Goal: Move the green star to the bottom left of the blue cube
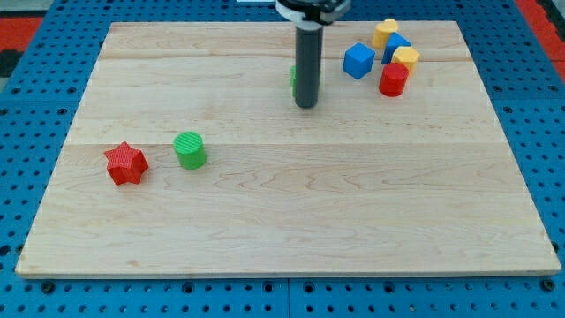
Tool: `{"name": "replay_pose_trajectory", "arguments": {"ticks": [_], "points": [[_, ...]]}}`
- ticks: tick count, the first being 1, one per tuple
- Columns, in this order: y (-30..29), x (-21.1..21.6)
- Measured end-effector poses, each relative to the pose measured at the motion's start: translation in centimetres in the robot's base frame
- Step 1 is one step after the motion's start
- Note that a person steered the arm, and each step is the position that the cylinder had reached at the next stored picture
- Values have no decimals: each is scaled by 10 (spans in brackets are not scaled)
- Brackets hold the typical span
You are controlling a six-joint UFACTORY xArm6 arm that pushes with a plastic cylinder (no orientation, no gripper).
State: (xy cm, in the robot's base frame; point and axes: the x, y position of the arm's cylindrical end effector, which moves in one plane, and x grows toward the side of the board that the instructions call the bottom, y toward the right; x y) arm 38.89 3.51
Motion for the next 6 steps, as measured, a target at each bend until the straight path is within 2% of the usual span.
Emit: {"name": "replay_pose_trajectory", "arguments": {"ticks": [1, 2, 4, 5, 6], "points": [[-47, 31], [-111, 1], [-53, -42], [-98, -47], [-19, -65]]}}
